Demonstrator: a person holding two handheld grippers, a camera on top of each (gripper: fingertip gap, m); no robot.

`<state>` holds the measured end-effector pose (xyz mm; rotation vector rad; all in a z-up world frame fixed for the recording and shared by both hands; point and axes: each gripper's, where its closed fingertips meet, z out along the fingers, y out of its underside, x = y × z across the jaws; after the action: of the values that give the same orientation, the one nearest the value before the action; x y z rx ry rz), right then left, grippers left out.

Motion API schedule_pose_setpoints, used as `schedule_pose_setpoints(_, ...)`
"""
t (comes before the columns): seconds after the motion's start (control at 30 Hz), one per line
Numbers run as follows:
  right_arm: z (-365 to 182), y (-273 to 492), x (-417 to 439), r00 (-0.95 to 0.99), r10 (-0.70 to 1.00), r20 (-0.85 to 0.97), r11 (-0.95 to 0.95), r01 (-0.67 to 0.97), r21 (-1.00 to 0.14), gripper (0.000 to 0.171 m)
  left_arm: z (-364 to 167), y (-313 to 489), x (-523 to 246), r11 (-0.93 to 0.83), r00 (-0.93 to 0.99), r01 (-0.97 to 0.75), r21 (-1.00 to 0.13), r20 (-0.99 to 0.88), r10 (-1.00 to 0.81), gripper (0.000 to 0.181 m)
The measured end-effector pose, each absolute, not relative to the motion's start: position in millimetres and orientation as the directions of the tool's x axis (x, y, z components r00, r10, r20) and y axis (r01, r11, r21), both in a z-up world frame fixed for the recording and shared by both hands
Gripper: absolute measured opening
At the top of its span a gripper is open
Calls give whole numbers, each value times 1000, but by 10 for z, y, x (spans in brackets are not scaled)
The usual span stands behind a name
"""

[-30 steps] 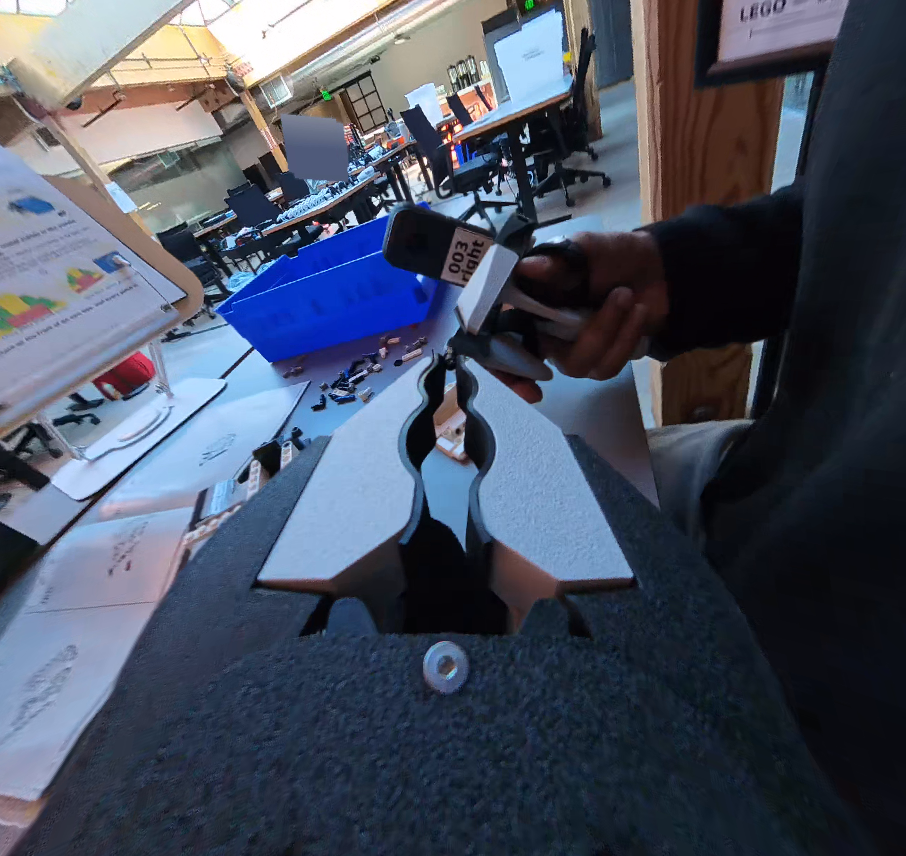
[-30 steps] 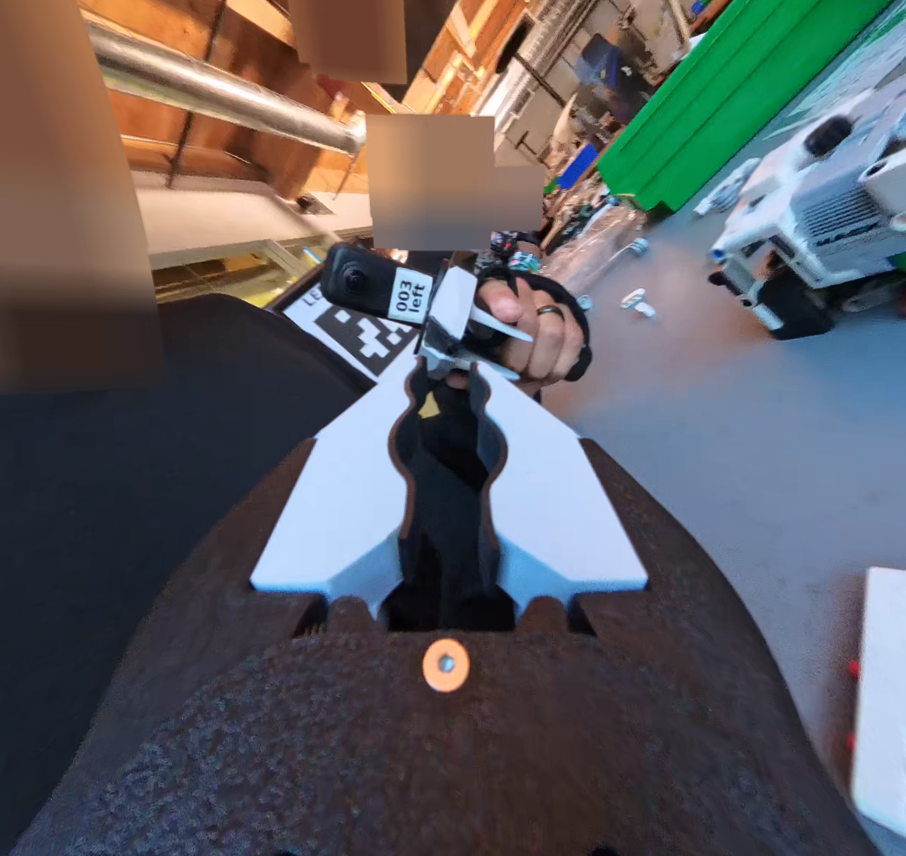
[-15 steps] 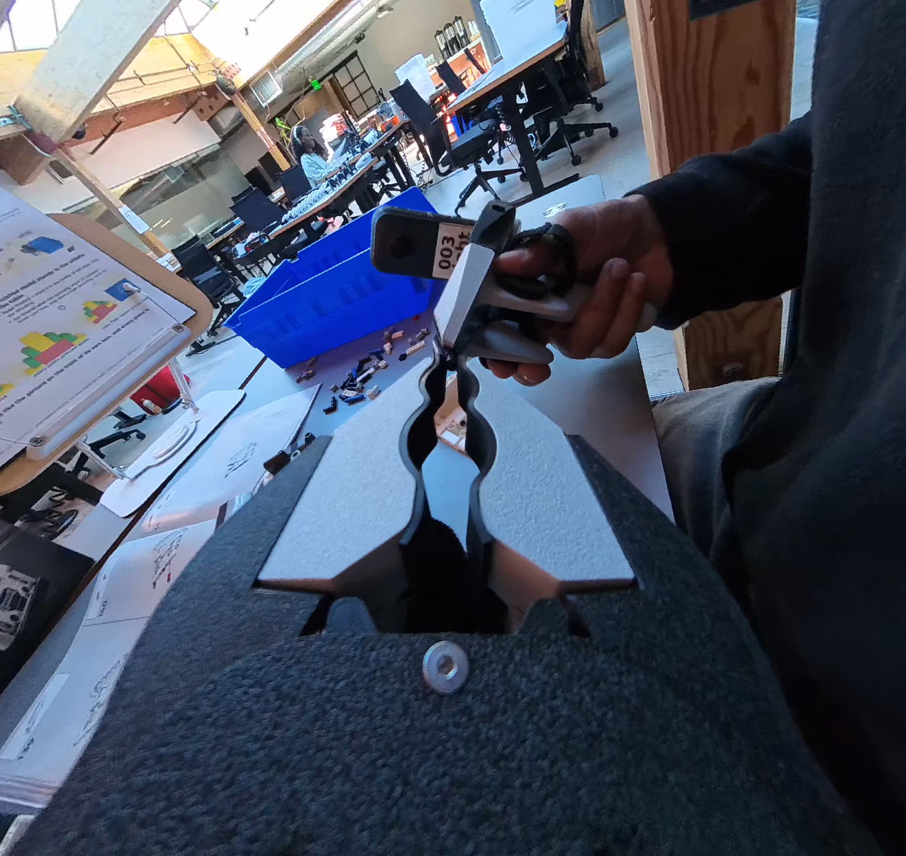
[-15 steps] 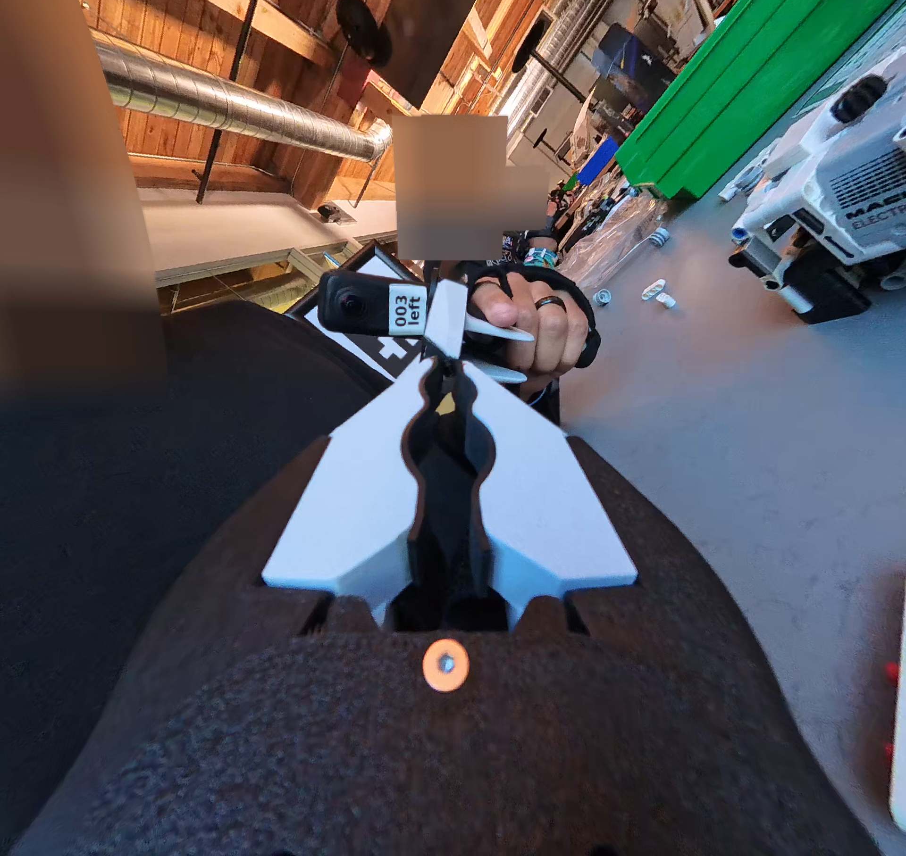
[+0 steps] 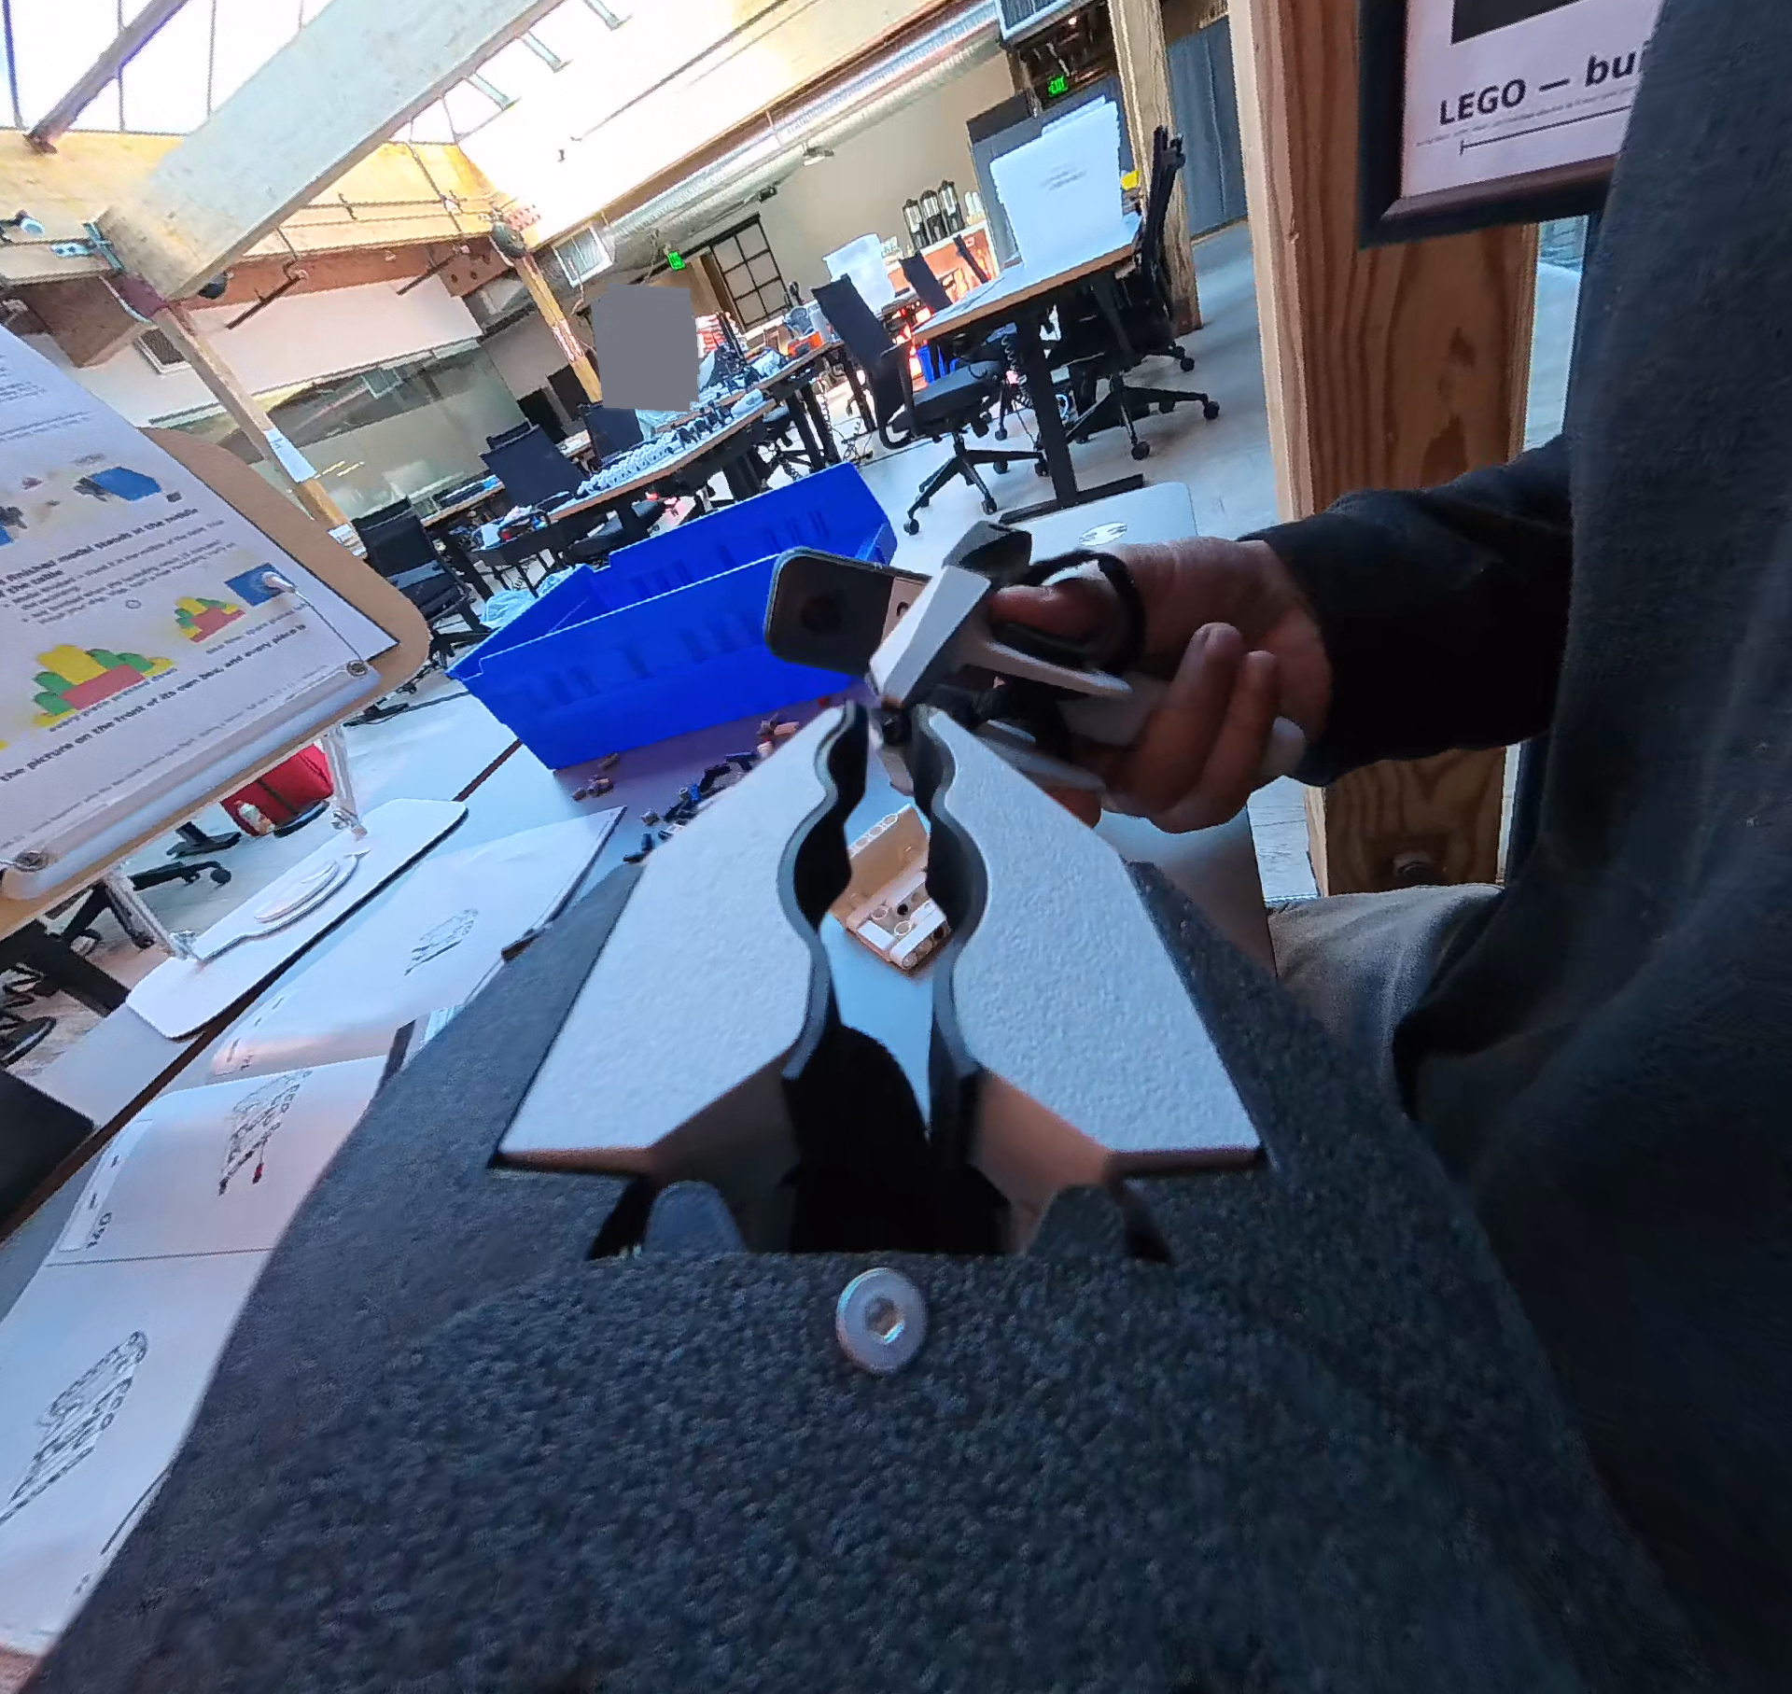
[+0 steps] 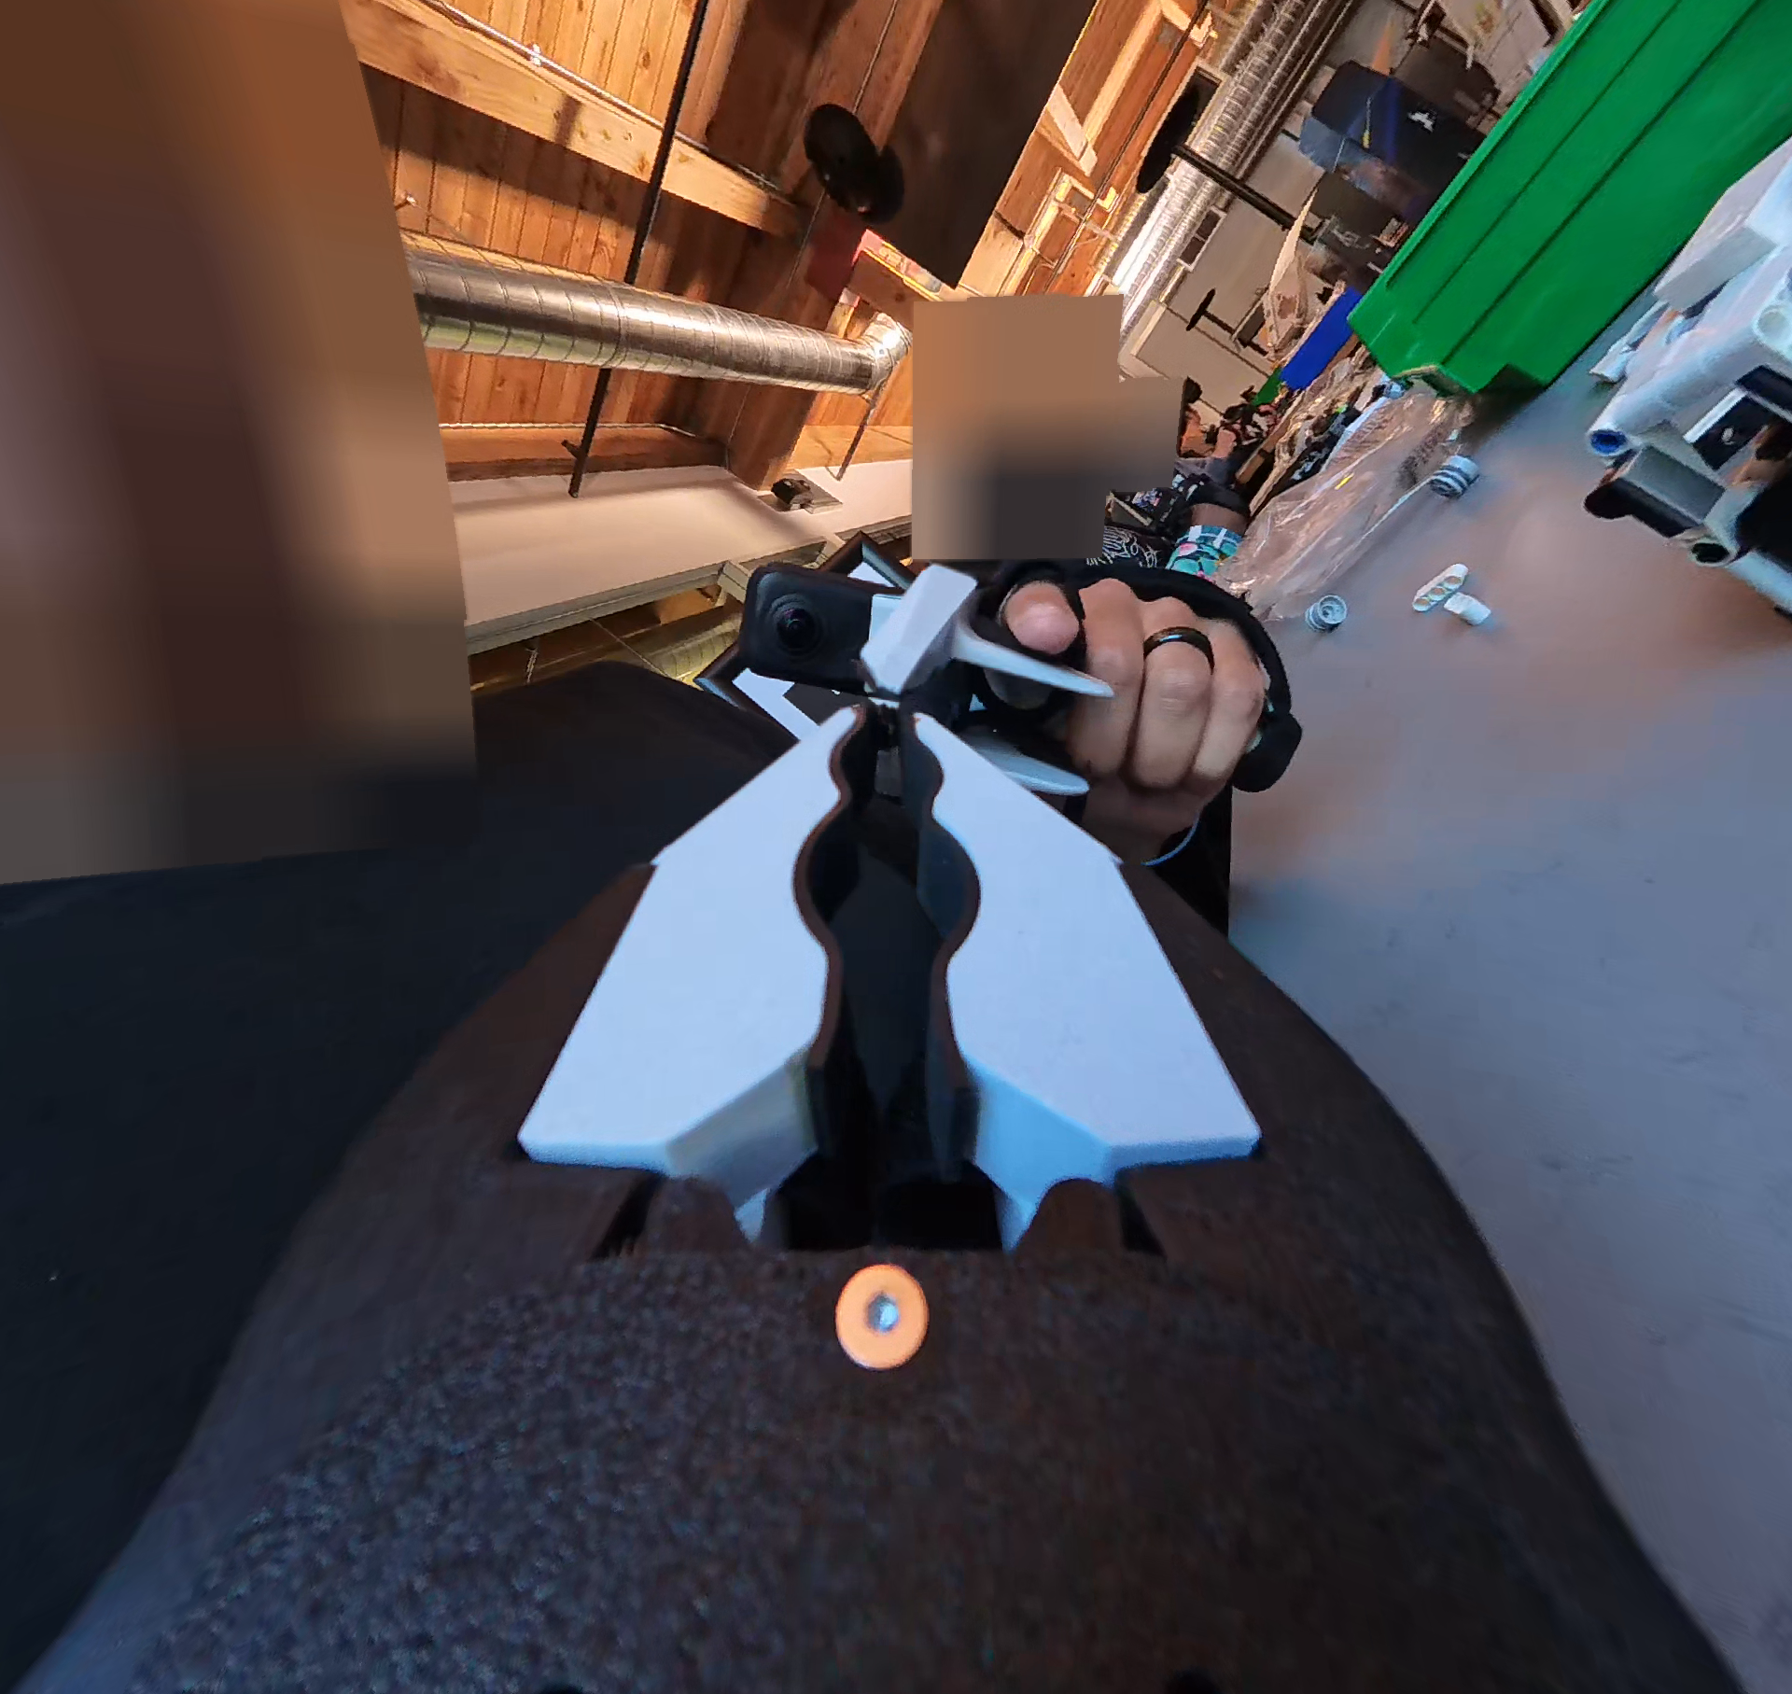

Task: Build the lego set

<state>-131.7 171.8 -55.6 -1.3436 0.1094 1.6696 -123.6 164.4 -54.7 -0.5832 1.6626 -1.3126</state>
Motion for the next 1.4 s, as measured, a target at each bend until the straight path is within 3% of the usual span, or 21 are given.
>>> schedule_pose_setpoints(0.4,-550,1716,-1357,3,607,-795,-565,-702,-434,4,-518,1615,-1266,306,-497,166,-937,-347,-795,4)
schedule_pose_setpoints(0.6,-546,1716,-1369,-16,610,-792,-572,-701,-427,4,-559,1649,-1248,322,-483,146,-935,-352,-802,11)
schedule_pose_setpoints(0.93,-572,1747,-1336,26,603,-797,-556,-703,-444,4,-594,1667,-1233,358,-467,138,-923,-380,-799,4)
schedule_pose_setpoints(1.07,-600,1740,-1155,119,586,-802,-509,-716,-478,6,-574,1749,-1233,318,-454,120,-940,-337,-825,4)
schedule_pose_setpoints(1.23,-670,1641,-949,403,548,-733,-427,-619,-659,11,-777,2020,-1117,281,-383,-22,-959,-251,-889,4)
schedule_pose_setpoints(1.4,-981,1545,-361,803,293,-518,-406,-386,-828,23,-918,2179,-1073,228,-320,-66,-971,-196,-927,4)
